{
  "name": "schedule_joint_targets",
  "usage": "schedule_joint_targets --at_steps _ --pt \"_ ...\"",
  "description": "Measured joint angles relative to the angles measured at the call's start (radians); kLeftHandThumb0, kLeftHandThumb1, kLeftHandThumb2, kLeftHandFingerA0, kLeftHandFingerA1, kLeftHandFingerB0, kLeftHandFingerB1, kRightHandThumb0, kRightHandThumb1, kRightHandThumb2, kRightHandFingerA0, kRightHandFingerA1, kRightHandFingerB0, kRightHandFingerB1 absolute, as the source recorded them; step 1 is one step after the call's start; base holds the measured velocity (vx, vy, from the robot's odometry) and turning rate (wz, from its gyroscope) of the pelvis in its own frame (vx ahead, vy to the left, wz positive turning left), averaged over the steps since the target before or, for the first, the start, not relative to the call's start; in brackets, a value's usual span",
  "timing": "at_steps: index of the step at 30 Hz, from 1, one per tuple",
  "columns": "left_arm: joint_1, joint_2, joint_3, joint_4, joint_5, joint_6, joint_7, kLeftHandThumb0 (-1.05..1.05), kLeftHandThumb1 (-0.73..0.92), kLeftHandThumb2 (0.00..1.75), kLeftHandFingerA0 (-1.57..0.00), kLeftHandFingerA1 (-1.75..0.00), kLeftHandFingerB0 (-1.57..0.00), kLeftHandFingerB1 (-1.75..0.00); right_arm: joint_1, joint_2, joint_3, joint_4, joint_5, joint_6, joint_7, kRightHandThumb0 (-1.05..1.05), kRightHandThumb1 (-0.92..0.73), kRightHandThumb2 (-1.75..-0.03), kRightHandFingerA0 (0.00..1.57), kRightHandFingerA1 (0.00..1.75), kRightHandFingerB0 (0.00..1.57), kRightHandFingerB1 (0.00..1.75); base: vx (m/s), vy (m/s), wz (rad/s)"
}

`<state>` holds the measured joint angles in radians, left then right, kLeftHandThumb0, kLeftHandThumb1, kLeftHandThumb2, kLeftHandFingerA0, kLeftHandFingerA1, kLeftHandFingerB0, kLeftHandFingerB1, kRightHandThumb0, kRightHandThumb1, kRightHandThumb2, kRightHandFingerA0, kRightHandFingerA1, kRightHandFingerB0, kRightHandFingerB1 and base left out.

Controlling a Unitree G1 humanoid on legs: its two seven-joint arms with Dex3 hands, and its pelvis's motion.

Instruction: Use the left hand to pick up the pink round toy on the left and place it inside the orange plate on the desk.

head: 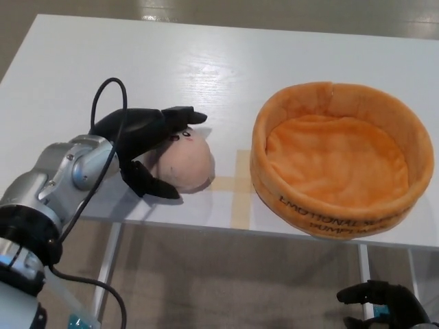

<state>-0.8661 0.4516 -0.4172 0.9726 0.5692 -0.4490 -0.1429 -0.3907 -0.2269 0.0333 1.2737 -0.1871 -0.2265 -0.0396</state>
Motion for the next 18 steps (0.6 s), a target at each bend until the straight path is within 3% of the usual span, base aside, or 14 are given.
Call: schedule_joint_targets --at_steps 1,2,3,4,5,16,18 --pt "-0.001 -0.005 0.009 0.01 -0.005 -0.008 0.0 -0.16 0.79 0.65 -1.07 -0.57 -0.81 -0.47 0.0 0.0 0.0 0.0 0.0 0.0 0.0 -0.13 -0.6 -0.57 0.64 0.85 0.64 0.74 0.0 0.0 0.0" --pt "-0.003 -0.007 0.013 0.013 -0.008 -0.01 0.0 -0.16 0.79 0.65 -1.07 -0.57 -0.81 -0.47 0.0 0.0 0.0 0.0 0.0 0.001 0.0 -0.13 -0.6 -0.57 0.64 0.85 0.64 0.74 0.0 0.0 0.0" --pt "-0.011 -0.013 0.029 0.024 -0.023 -0.018 -0.002 -0.15 0.78 0.71 -1.06 -0.8 -0.91 -0.57 -0.002 0.0 0.001 0.0 0.0 0.001 0.0 -0.15 -0.59 -0.57 0.65 0.86 0.64 0.74 0.0 0.0 0.0" --pt "-0.013 -0.015 0.034 0.026 -0.028 -0.019 -0.002 -0.15 0.78 0.71 -1.06 -0.8 -0.91 -0.57 -0.003 0.0 0.001 0.0 0.0 0.001 0.001 -0.15 -0.59 -0.57 0.65 0.86 0.64 0.74 0.0 0.0 0.0" --pt "-0.015 -0.018 0.04 0.029 -0.034 -0.021 -0.003 -0.15 0.75 0.79 -1.04 -0.99 -0.9 -0.67 -0.003 0.0 0.001 0.0 0.0 0.001 0.001 -0.16 -0.59 -0.57 0.64 0.84 0.64 0.73 0.0 0.0 0.0" --pt "-0.03 -0.044 0.058 0.066 -0.063 -0.033 0.001 -0.18 0.75 0.8 -1.01 -0.96 -0.88 -0.75 -0.013 0.0 0.0 0.001 0.0 0.007 0.005 -0.14 -0.59 -0.57 0.65 0.86 0.65 0.75 0.0 0.0 0.0" --pt "-0.03 -0.043 0.059 0.069 -0.064 -0.038 0.006 -0.16 0.75 0.78 -1.01 -1.02 -0.88 -0.75 -0.014 0.0 0.0 0.001 0.0 0.007 0.006 -0.14 -0.59 -0.57 0.68 0.88 0.66 0.76 0.0 0.0 0.0"
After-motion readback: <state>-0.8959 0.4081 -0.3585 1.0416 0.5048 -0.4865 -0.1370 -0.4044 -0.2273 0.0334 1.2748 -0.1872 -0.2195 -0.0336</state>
